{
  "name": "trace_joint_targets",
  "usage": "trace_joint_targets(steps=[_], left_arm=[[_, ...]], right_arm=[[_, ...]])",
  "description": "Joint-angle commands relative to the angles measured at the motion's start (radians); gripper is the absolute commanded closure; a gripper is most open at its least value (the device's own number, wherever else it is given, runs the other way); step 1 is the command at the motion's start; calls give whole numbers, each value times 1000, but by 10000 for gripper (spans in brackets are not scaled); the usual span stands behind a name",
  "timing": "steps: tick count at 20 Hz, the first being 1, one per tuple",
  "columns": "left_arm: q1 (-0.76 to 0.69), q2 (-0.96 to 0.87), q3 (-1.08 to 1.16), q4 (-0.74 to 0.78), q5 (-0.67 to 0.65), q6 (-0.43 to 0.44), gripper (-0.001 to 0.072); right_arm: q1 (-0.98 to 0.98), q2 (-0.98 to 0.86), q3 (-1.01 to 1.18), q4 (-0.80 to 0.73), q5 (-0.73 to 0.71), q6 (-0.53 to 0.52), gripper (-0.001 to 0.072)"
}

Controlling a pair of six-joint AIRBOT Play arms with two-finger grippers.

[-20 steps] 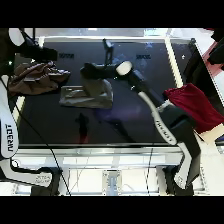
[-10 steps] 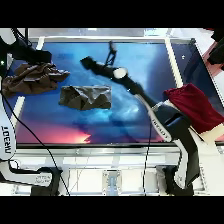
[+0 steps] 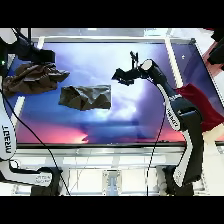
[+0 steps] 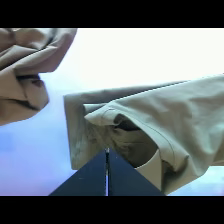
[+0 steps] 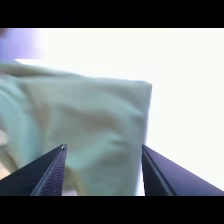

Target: Fold the shirts.

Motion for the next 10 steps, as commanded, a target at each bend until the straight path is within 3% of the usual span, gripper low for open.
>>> trace_joint_targets(steps=[1, 3, 10], left_arm=[[0, -1, 0, -25, 1, 0, 696], [0, -1, 0, -24, -1, 1, 696], [0, -1, 0, -24, -1, 5, 696]], right_arm=[[-1, -77, 0, 42, 93, 33, 151], [14, -126, 0, 78, 106, 21, 57], [93, -202, 0, 250, 29, 4, 61]])
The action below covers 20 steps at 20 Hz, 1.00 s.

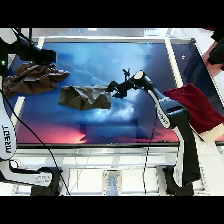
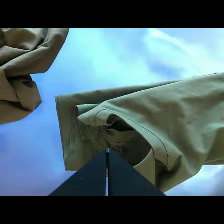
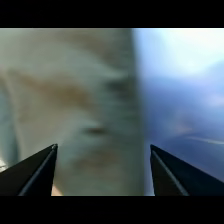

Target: Fold the shirts.

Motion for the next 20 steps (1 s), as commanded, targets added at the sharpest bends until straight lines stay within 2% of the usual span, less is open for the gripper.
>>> trace_joint_targets(steps=[1, 3, 4, 6, 10, 12, 14, 17, 20], left_arm=[[0, 0, 0, -1, -1, 3, 696], [0, 0, 0, 2, -2, 12, 696], [0, 0, 0, 2, -3, 22, 696], [0, 0, 0, 5, -14, 29, 696], [0, 0, 0, 15, -24, 54, 696], [0, 0, 0, 16, -24, 54, 696], [0, 0, 0, 16, -24, 54, 696], [0, 0, 0, 13, -24, 51, 696], [0, 0, 0, 8, -24, 40, 696]], right_arm=[[43, -40, -1, 137, -30, -43, 69], [69, -56, -1, 247, -35, -85, 129], [77, -57, -1, 264, -47, -98, 247], [80, -57, -1, 315, -60, -168, 685], [33, -38, 0, 558, -51, -328, 681], [-26, 4, 2, 552, -27, -348, 681], [-106, 77, 2, 444, 20, -328, 682], [-251, 225, 1, 180, 134, -196, 682], [-404, 388, 2, -38, 272, -115, 683]])
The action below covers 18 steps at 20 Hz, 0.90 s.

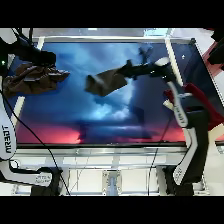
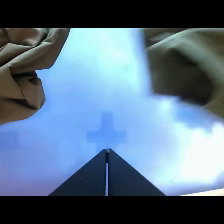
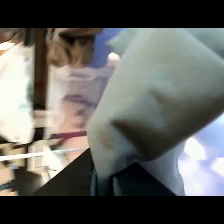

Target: Fold the shirts.

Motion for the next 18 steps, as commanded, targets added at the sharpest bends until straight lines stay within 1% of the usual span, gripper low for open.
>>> trace_joint_targets(steps=[1, 3, 6, 7, 8, 9, 11, 13, 18], left_arm=[[0, 0, 0, -10, 0, -29, 696], [0, 0, 0, -19, -1, -57, 696], [0, 0, 0, -72, -5, -58, 696], [0, 0, 0, -92, -5, -58, 696], [0, 0, 0, -111, -4, -58, 696], [0, 0, 0, -130, -3, -58, 696], [0, 0, 0, -169, -4, -58, 696], [0, 0, 0, -213, -6, -58, 696], [-1, 0, 0, -271, -43, -58, 695]], right_arm=[[-188, 186, 0, -282, 182, 113, 682], [-315, 282, 0, -360, 287, 157, 682], [-518, 401, 0, -482, 433, 215, 683], [-580, 431, 0, -554, 490, 238, 683], [-631, 454, 0, -659, 547, 246, 683], [-671, 478, -8, -791, 567, 272, 684], [-719, 514, -42, -940, 566, 278, 684], [-736, 516, -82, -990, 567, 256, 683], [-733, 516, -281, -1238, 573, 253, 681]])
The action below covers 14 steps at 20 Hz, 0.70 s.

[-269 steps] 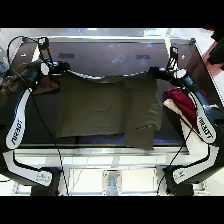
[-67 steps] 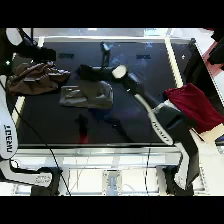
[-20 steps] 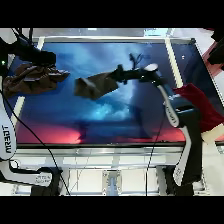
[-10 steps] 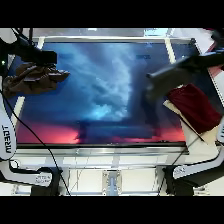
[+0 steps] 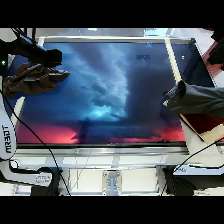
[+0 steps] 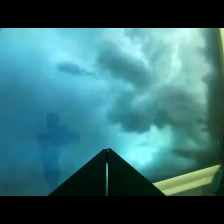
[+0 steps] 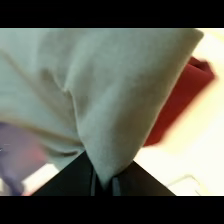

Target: Fold the shirts.

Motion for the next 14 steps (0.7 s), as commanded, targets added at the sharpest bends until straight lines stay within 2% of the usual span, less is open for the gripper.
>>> trace_joint_targets(steps=[1, 2, 4, 7, 9, 11, 13, 14], left_arm=[[-1, 0, 0, -51, -23, 0, 695], [-1, 0, 0, -57, -22, 0, 695], [-1, 0, 0, -71, -22, 0, 695], [-1, 0, 0, -73, -22, 0, 694], [-1, 0, 0, -73, -19, 0, 694], [-1, 0, 0, -75, -9, -1, 695], [-1, 0, 0, -80, -2, -27, 695], [-2, 0, 0, -99, 2, -33, 695]], right_arm=[[-13, 7, -144, -235, 23, -18, 679], [-13, 7, -180, -268, 23, -55, 621], [-13, 7, -199, -317, 23, -74, 356], [-13, 22, -162, -327, 22, -72, 337], [-13, 22, -75, -267, 3, -72, 338], [-13, 24, 20, -45, -63, -72, 339], [-5, 42, 56, 398, -204, -113, 340], [15, 48, 54, 621, -270, -188, 341]])
